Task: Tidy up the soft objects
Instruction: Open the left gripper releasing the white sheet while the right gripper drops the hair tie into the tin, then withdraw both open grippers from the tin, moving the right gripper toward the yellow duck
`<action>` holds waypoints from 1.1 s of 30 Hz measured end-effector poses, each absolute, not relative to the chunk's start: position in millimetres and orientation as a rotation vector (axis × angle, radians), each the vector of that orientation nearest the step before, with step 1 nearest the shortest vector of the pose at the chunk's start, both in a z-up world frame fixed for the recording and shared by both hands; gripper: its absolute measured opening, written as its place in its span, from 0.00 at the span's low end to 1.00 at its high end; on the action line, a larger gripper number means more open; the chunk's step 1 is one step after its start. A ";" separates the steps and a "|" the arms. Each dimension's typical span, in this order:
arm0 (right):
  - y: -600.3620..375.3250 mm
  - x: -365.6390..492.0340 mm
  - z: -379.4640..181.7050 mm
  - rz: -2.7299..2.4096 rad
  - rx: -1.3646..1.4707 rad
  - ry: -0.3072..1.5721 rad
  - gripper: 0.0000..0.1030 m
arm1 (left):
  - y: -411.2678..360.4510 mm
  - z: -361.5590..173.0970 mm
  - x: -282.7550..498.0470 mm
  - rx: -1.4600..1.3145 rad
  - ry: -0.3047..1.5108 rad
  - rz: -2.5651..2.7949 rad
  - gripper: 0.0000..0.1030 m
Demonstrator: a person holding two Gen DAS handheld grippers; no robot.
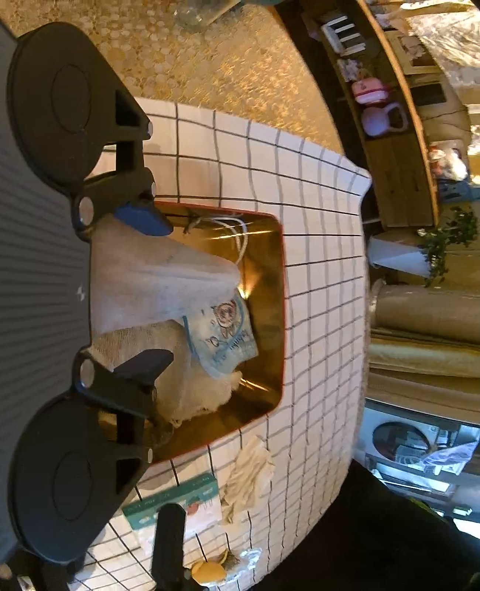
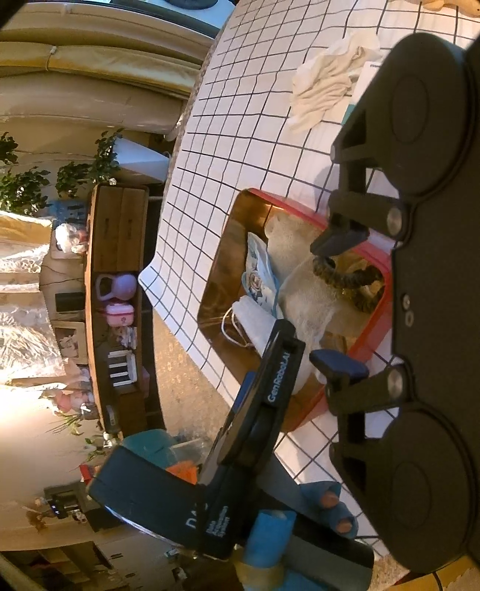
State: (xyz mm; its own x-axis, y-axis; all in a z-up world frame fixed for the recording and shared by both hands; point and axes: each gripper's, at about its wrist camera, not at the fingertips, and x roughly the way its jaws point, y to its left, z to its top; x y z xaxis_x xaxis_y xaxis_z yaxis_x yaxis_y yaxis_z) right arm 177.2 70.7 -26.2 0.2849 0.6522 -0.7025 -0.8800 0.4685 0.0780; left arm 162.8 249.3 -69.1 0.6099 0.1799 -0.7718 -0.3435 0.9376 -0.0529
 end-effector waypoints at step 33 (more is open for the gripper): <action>-139.2 188.1 34.9 0.799 -0.174 0.604 0.93 | 103.7 3.7 173.9 -0.246 0.657 0.011 0.92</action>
State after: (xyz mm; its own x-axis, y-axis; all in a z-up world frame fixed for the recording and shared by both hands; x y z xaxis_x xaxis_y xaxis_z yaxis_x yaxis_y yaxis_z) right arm 188.1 -139.2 34.9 0.5403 0.6201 -0.5689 -0.7166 0.6934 0.0752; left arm 173.9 103.7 3.7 0.7931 -0.0672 -0.6054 -0.0878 0.9709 -0.2227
